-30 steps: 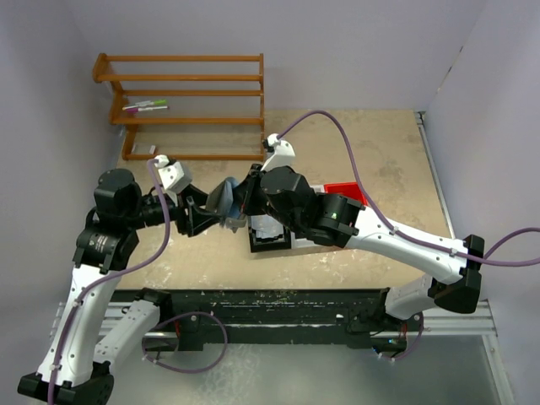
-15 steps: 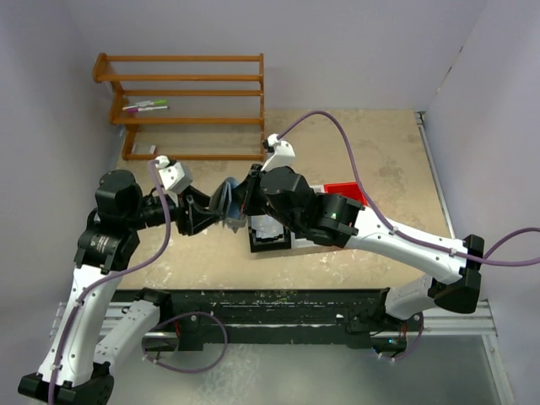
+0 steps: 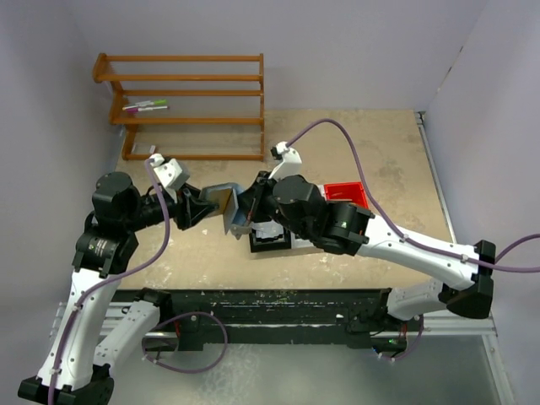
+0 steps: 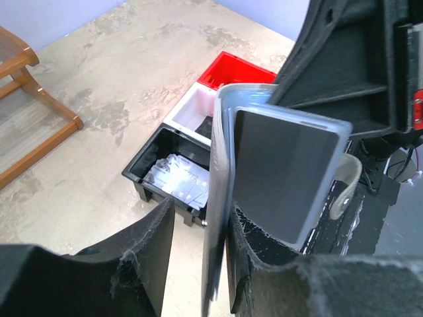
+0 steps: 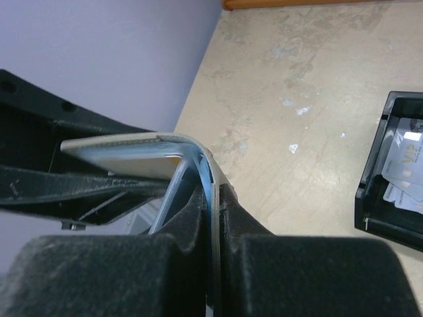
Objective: Take the credit cards out of the card holder
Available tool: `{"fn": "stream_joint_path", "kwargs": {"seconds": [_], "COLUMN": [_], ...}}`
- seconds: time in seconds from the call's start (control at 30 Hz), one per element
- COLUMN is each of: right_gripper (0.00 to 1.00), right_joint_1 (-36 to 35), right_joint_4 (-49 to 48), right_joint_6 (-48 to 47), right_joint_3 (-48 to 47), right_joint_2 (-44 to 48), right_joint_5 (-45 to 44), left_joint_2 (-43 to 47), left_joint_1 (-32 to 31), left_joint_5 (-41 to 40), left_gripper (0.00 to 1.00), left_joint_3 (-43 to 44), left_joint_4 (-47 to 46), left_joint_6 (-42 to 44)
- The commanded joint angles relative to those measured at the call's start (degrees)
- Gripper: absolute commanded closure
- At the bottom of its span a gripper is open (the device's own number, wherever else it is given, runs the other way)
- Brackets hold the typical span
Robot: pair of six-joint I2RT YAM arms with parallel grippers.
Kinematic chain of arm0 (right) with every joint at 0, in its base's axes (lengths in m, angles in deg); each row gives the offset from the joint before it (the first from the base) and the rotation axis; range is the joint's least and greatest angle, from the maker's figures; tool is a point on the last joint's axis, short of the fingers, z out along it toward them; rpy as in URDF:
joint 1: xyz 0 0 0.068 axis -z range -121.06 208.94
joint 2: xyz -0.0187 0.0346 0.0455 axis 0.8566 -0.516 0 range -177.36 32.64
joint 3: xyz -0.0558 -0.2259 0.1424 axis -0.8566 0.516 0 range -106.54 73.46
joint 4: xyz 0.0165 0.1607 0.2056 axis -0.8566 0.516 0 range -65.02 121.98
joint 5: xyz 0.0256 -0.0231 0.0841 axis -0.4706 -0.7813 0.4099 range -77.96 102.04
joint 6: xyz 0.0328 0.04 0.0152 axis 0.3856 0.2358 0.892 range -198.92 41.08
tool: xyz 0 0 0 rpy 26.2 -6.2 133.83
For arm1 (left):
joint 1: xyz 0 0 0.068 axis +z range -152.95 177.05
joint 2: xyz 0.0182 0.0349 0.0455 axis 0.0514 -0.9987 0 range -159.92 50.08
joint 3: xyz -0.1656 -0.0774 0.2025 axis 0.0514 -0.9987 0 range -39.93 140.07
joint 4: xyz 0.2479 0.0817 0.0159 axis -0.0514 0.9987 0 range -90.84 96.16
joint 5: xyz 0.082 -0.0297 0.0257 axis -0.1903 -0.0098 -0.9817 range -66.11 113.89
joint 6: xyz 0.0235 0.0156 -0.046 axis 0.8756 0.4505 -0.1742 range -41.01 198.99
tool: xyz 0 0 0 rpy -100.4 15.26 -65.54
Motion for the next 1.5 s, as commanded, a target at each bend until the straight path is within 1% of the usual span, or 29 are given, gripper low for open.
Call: {"fn": "stream_joint_path", "kwargs": {"seconds": [0.0, 0.13, 0.2, 0.3, 0.43, 0.47, 0.53, 0.63, 0.67, 0.7, 0.73, 0.8, 0.9, 0.93, 1.0, 1.07, 1.17, 1.23, 1.3, 1.37, 1.47], "right_gripper": [1.0, 1.0, 1.0, 1.0, 1.0, 0.95, 0.73, 0.43, 0.36, 0.3, 0.27, 0.24, 0.2, 0.2, 0.18, 0.18, 0.17, 0.18, 0.19, 0.18, 0.14], "right_joint_1": [-0.28, -0.27, -0.28, -0.2, 0.24, 0.96, 3.78, 11.15, 13.05, 14.38, 15.53, 16.93, 17.03, 17.04, 17.03, 17.03, 16.9, 16.78, 16.49, 16.08, 16.06], "right_joint_4": [-7.81, -11.49, -14.28, -17.01, -17.8, -17.33, -14.81, -12.73, -11.71, -10.06, -8.82, -6.46, -1.34, -0.14, -0.06, -1.54, -2.26, -4.52, -8.41, -9.61, -8.0], "right_joint_6": [0.32, -0.18, -1.62, -4.9, -9.82, -10.65, -11.39, -10.99, -11.2, -11.57, -12.01, -12.77, -13.38, -13.45, -13.38, -14.37, -13.51, -13.09, -12.61, -13.15, -15.17], "right_joint_3": [2.39, 5.67, 6.65, 7.72, 8.2, 8.37, 8.8, 11.37, 12.21, 12.62, 12.85, 12.15, 8.64, 7.64, 6.65, 5.87, 4.58, 4.84, 5.65, 5.38, 4.04], "right_joint_2": [4.65, 6.9, 7.73, 8.63, 10.26, 10.93, 11.82, 13.73, 14.27, 14.82, 15.31, 16.01, 16.11, 16.03, 16.05, 15.98, 15.5, 15.69, 15.5, 13.9, 10.29], "right_joint_5": [1.3, 4.95, 8.22, 11.39, 14.78, 15.68, 18.38, 25.28, 25.96, 25.6, 25.22, 23.67, 17.34, 16.53, 16.37, 14.82, 16.05, 17.38, 20.12, 23.4, 28.01], "left_joint_2": [0.08, -0.39, -1.0, -2.61, -4.7, -4.98, -5.2, -5.78, -6.05, -6.32, -6.44, -6.49, -6.97, -7.21, -7.22, -6.93, -7.05, -6.9, -6.83, -7.22, -7.96], "left_joint_1": [-0.03, -0.03, -0.03, -0.03, -0.03, -0.03, -0.03, -0.03, -0.03, -0.02, -0.03, -0.03, -0.03, -0.03, -0.03, -0.03, -0.03, -0.03, -0.03, -0.03, -0.03], "left_joint_5": [-1.54, 0.3, 4.17, 12.19, 17.56, 17.86, 17.11, 15.24, 14.12, 13.51, 12.22, 8.81, -0.47, -3.03, -5.3, -6.15, -5.42, -3.67, -0.06, 5.16, 12.39], "left_gripper": [0.62, 0.66, 0.7, 0.78, 0.9, 0.93, 0.99, 1.0, 1.0, 1.0, 1.0, 1.0, 1.0, 1.0, 1.0, 1.0, 1.0, 1.0, 1.0, 1.0, 1.0], "left_joint_3": [0.95, 1.23, 1.56, 2.54, 4.24, 4.73, 5.68, 6.9, 7.29, 7.65, 7.96, 8.07, 8.87, 9.17, 9.26, 8.67, 8.37, 8.32, 8.24, 8.26, 8.56], "left_joint_4": [-2.51, -2.47, -2.07, -0.9, 0.0, -0.22, -1.3, -1.59, -1.04, -0.37, 0.24, 1.1, 3.61, 4.4, 5.36, 5.15, 5.53, 5.44, 5.0, 4.46, 2.72], "left_joint_6": [-0.18, -0.73, -1.77, -3.67, -6.56, -7.26, -9.16, -9.81, -9.56, -9.23, -8.83, -8.09, -4.74, -3.32, -1.1, -0.71, -0.7, -1.35, -2.65, -4.87, -9.29]}}
